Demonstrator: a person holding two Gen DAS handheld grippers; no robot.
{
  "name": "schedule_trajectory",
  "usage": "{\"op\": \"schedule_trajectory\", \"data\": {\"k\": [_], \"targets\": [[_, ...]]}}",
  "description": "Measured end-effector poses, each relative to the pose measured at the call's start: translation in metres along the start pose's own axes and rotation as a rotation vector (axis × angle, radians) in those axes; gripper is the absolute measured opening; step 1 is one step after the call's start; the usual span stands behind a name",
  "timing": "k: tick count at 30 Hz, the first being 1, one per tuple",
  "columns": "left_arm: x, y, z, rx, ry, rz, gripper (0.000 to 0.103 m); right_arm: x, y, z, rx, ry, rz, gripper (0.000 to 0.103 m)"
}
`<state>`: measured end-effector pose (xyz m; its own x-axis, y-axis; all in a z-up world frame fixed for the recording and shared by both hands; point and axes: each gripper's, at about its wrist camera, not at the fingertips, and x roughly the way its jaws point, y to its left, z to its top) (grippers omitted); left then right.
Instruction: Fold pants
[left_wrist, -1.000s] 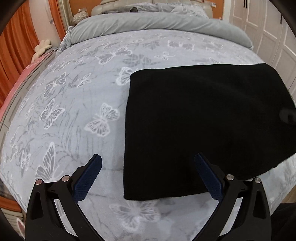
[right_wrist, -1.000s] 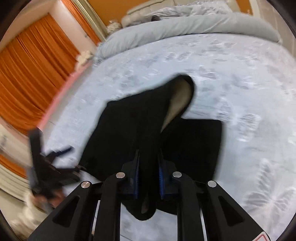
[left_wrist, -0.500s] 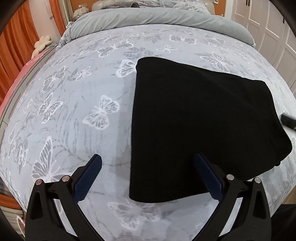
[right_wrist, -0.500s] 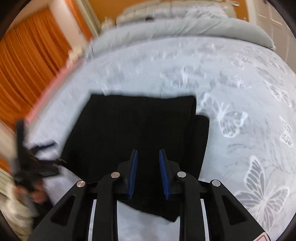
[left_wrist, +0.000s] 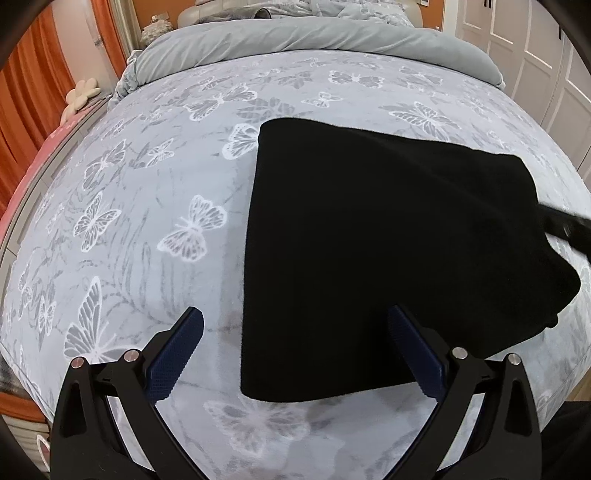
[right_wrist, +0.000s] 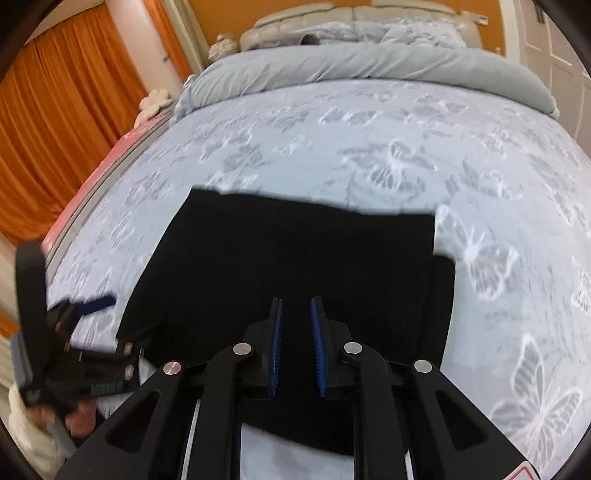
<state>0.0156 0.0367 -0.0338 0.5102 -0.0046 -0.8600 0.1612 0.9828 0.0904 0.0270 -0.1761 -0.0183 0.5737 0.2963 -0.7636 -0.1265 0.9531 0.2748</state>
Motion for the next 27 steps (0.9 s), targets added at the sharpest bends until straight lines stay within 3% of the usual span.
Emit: {"op": "schedule_trajectory", "data": {"k": [1,3,6,8,10,12,16,18,20,21,24,27], "targets": [[-0.001,-0.001,0.001,-0.001,-0.002,0.001,0.098,0.003,-0.004,0.006,0.013,-0.014,-0.011,0.023],[-0.001,-0.002,0.002,-0.006,-0.004,-0.001,0.098,0.002,-0.017,0.020,0.064,-0.055,-0.068,0.054],[-0.002,-0.002,0.003,-0.012,-0.007,-0.009,0.098,0.017,-0.050,0.037,0.159,-0.044,-0.157,0.071],[-0.003,-0.001,0.005,-0.017,-0.013,-0.007,0.098,0.036,-0.064,0.041,0.181,0.014,-0.162,0.071],[-0.003,0.002,0.006,-0.022,-0.015,-0.003,0.098,0.059,-0.073,0.040,0.186,0.071,-0.090,0.042],[-0.001,0.006,0.007,-0.031,-0.011,-0.003,0.098,0.055,-0.070,0.041,0.189,0.060,-0.062,0.024],[-0.002,0.016,0.010,-0.057,-0.009,-0.012,0.098,-0.005,-0.052,0.042,0.145,-0.036,-0.035,0.023],[-0.001,0.019,0.011,-0.067,-0.012,-0.019,0.098,-0.013,-0.057,0.029,0.112,-0.053,-0.105,0.024],[0.005,0.019,0.011,-0.071,0.003,-0.010,0.098,0.016,-0.073,0.018,0.133,0.034,-0.161,0.028],[0.008,0.018,0.011,-0.071,0.014,-0.013,0.098,0.041,-0.084,0.010,0.159,0.127,-0.130,0.030],[0.015,0.013,0.009,-0.065,0.040,0.000,0.098,0.016,-0.084,0.013,0.196,0.034,-0.094,0.032],[0.011,0.011,0.005,-0.057,0.032,-0.005,0.098,-0.023,-0.064,0.003,0.134,-0.045,-0.051,0.032]]}}
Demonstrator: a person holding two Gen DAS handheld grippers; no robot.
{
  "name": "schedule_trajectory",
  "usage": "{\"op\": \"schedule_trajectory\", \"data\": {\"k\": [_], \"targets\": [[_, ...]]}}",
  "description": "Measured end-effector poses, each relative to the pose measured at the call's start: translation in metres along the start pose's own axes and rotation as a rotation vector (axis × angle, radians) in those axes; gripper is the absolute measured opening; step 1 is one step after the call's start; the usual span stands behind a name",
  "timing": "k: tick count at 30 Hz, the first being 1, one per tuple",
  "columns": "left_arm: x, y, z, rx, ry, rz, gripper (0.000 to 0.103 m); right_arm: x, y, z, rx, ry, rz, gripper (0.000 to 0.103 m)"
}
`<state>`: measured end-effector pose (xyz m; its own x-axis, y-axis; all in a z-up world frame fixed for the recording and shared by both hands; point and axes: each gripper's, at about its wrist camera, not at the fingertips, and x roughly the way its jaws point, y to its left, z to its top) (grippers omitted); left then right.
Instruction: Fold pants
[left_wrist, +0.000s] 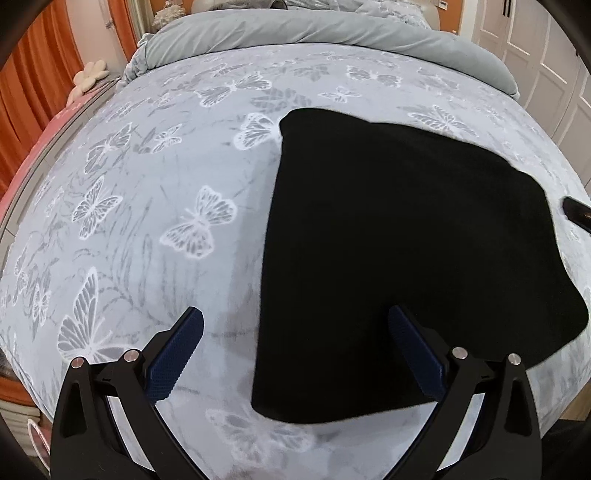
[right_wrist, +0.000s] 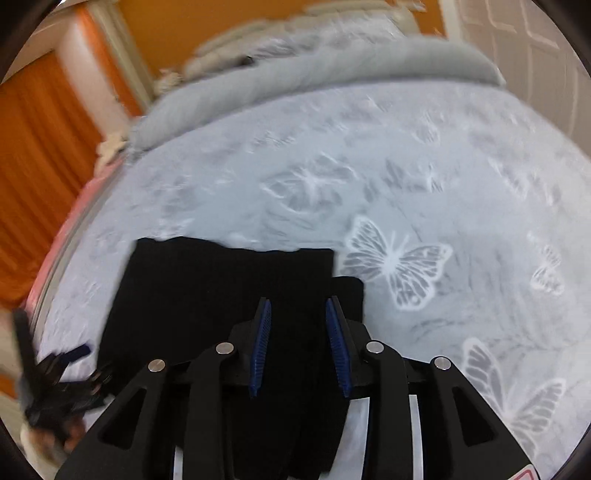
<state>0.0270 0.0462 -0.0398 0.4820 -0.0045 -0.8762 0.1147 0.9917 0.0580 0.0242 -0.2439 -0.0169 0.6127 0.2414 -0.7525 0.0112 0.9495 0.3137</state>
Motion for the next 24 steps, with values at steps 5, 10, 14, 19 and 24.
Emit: {"op": "schedule_trajectory", "data": {"k": [5,10,14,19,24], "targets": [[0.000,-0.008,-0.008,0.057,0.001,0.018,0.098,0.036,0.015,-0.033,-0.141,0.169,-0.065,0.026],[-0.006,0.005,-0.015,0.068,-0.002,0.033,0.098,0.019,0.003,-0.023,-0.040,0.089,-0.046,0.032],[-0.021,0.025,-0.013,0.033,-0.051,0.063,0.098,0.010,0.061,-0.009,-0.137,0.023,0.083,0.032],[-0.026,0.045,-0.007,-0.043,-0.054,0.058,0.098,0.053,0.141,0.011,-0.266,0.048,0.167,0.032],[-0.022,0.046,-0.005,-0.047,-0.032,0.027,0.098,0.129,0.174,0.035,-0.266,0.110,0.180,0.030]]}}
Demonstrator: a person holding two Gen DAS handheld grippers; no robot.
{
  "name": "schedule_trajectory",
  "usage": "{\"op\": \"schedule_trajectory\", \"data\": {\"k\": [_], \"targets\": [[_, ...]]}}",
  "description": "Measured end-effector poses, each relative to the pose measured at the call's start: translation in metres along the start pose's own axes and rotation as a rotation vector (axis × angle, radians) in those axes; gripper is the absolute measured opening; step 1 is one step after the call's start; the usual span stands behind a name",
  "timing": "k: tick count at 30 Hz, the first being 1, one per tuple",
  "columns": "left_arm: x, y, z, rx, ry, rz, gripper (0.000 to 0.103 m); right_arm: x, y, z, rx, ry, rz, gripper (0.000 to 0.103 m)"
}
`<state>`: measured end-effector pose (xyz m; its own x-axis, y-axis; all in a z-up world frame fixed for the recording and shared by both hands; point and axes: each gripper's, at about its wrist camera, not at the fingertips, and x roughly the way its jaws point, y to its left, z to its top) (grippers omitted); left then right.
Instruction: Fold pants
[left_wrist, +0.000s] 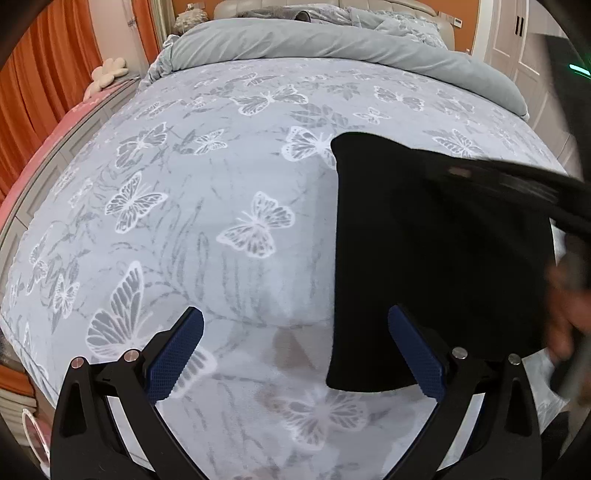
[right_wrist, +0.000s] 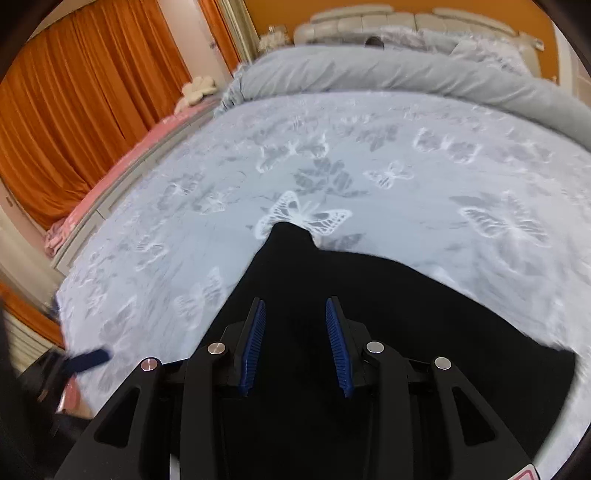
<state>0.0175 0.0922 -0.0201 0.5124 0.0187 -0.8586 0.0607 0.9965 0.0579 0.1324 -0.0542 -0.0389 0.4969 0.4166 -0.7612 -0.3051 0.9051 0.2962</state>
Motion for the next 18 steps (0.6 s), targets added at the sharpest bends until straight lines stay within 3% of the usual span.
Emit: {"op": "schedule_trajectory", "data": {"k": [2,4,5,7,9,10,12,13,15,18], "targets": [[0.004,-0.002,-0.001,0.016,0.003,0.009,0.098,0.034,-0.021,0.001,0.048,0.046,-0.003,0.029],[0.005,-0.003,0.000,0.016,-0.006,0.004,0.098,0.040,-0.046,0.009,0.159,0.017,0.049,0.026],[0.006,-0.004,0.000,0.023,0.000,0.003,0.098,0.034,-0.048,0.015,0.189,0.008,0.010,0.017],[0.006,-0.007,0.000,0.040,0.003,0.006,0.098,0.019,-0.044,0.019,0.181,-0.020,-0.026,0.020],[0.005,-0.007,0.001,0.040,0.001,-0.002,0.098,0.006,-0.038,0.020,0.171,-0.043,0.016,0.021],[0.004,-0.008,0.002,0.040,0.001,-0.012,0.098,0.008,-0.036,0.018,0.145,-0.038,-0.001,0.021],[0.003,-0.009,0.003,0.040,-0.004,-0.014,0.098,0.029,-0.040,0.006,0.076,0.042,-0.118,0.014],[0.002,-0.011,0.003,0.039,-0.005,-0.010,0.098,0.031,-0.050,-0.002,0.111,0.042,-0.105,0.013],[0.001,-0.013,0.002,0.039,-0.006,-0.015,0.098,0.007,-0.055,0.000,0.168,0.014,-0.099,0.021],[-0.002,-0.017,0.000,0.049,-0.013,-0.019,0.098,-0.041,-0.048,-0.008,0.113,-0.041,-0.125,0.025]]}}
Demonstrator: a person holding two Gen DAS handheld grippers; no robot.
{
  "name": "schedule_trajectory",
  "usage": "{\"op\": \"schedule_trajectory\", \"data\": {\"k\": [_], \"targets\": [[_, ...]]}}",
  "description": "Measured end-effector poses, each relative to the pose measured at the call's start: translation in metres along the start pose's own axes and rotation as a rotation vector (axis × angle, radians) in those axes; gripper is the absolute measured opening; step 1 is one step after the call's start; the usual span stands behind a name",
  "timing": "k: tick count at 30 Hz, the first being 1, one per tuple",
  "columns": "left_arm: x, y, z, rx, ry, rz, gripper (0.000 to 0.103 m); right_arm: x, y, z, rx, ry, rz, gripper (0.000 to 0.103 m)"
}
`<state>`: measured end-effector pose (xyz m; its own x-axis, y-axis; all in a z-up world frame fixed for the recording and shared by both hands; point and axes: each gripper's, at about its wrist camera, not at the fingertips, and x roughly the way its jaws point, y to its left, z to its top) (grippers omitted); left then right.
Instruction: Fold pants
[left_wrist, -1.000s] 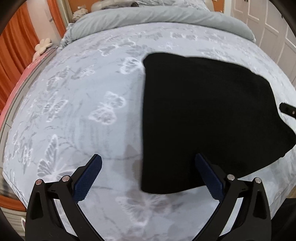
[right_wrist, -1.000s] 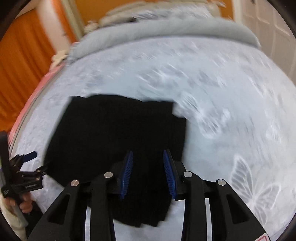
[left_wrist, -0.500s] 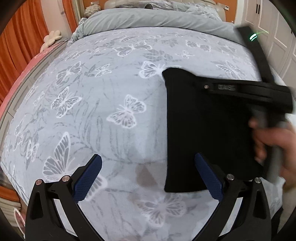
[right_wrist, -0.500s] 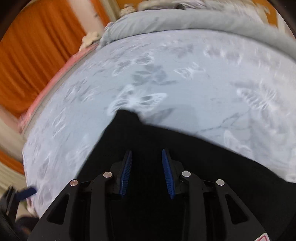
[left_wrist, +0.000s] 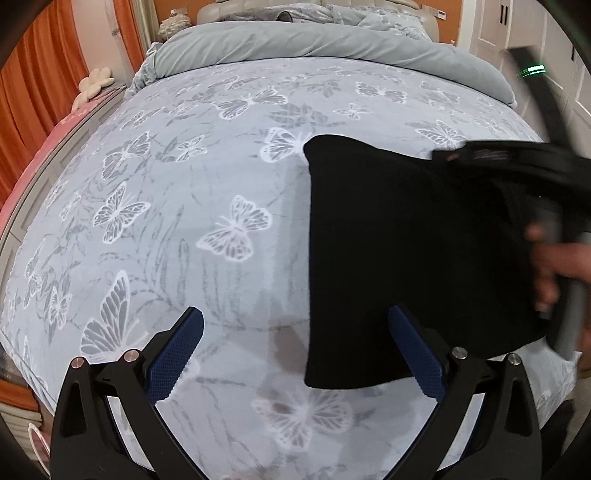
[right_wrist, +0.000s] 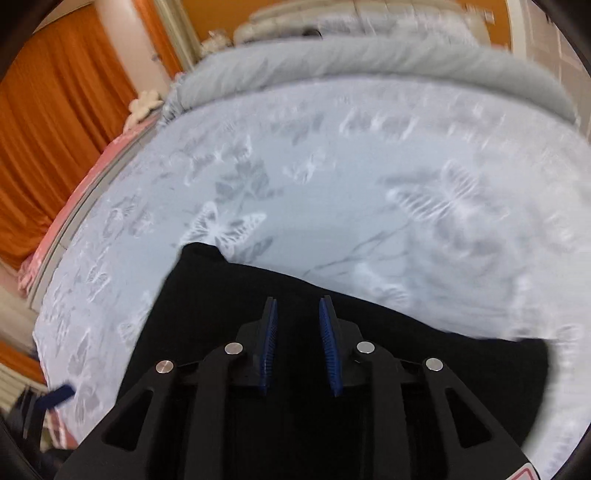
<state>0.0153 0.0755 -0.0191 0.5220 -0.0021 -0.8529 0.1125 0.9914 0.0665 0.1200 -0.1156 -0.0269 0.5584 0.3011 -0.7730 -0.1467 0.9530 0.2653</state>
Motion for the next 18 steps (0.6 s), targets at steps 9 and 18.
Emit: {"op": "schedule_trajectory", "data": {"k": [9,18], "targets": [[-0.002,-0.009,-0.007,0.011,0.017,-0.027,0.098,-0.082,-0.075,-0.091,0.037,0.091,-0.080,0.034],[0.028,-0.029,-0.020,-0.016,0.178,-0.265,0.097,-0.092,-0.109,-0.138,0.163,0.121,0.071,0.052]]}}
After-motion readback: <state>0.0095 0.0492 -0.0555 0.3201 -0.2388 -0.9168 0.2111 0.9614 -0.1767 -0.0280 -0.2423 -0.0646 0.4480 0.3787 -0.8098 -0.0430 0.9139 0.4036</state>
